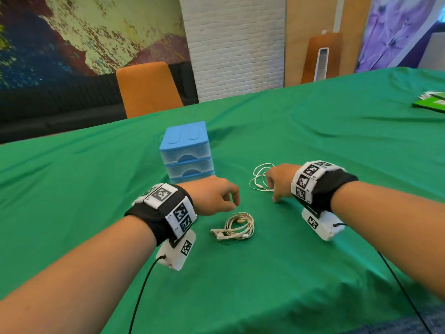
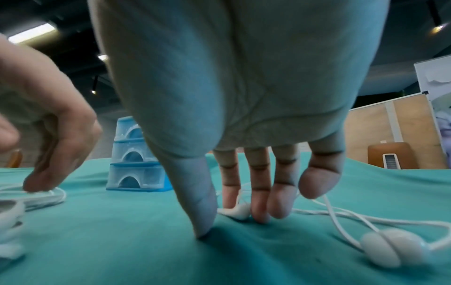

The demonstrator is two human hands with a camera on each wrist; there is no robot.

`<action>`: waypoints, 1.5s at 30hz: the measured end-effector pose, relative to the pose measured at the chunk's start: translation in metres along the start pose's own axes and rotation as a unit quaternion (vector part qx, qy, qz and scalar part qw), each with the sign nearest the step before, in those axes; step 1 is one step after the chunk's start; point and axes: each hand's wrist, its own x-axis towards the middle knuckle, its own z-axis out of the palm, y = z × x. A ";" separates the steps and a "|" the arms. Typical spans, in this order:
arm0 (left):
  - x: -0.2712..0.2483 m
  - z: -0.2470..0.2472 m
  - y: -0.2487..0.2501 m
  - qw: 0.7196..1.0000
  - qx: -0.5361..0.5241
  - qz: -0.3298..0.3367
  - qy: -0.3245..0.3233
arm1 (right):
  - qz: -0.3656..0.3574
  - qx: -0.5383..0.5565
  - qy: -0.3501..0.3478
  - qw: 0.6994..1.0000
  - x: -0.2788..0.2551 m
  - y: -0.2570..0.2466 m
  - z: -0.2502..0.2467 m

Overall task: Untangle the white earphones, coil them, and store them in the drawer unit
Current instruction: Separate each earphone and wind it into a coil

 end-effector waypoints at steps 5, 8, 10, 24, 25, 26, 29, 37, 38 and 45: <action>0.012 -0.003 0.008 0.999 0.025 0.013 0.022 | -0.019 -0.015 0.014 1.000 0.013 0.000 0.006; 0.019 -0.003 0.008 0.999 0.023 0.009 0.034 | -0.021 -0.012 0.013 1.000 0.020 0.001 0.009; 0.022 -0.002 0.007 0.999 0.012 0.004 0.041 | -0.029 -0.017 0.012 0.999 0.020 0.001 0.008; 0.034 -0.006 0.018 0.930 -0.344 0.000 0.127 | -0.153 0.519 0.084 0.837 -0.012 0.002 -0.042; 0.034 -0.009 0.018 0.920 -0.364 -0.002 0.145 | -0.158 0.510 0.099 0.839 -0.013 0.003 -0.045; 0.034 -0.012 0.017 0.910 -0.380 -0.005 0.163 | -0.159 0.487 0.122 0.850 -0.013 0.006 -0.047; 0.030 -0.023 0.012 0.875 -0.423 -0.011 0.234 | -0.143 0.368 0.197 0.897 -0.012 0.014 -0.050; 0.012 -0.048 -0.001 0.744 -0.589 -0.017 0.315 | -0.020 0.364 0.232 0.902 -0.007 0.037 -0.043; 0.010 -0.048 -0.004 0.742 -0.588 -0.018 0.322 | 0.001 0.373 0.234 0.898 -0.006 0.040 -0.043; -0.002 -0.056 -0.018 0.732 -0.575 -0.033 0.364 | 0.070 0.413 0.262 0.869 -0.011 0.065 -0.056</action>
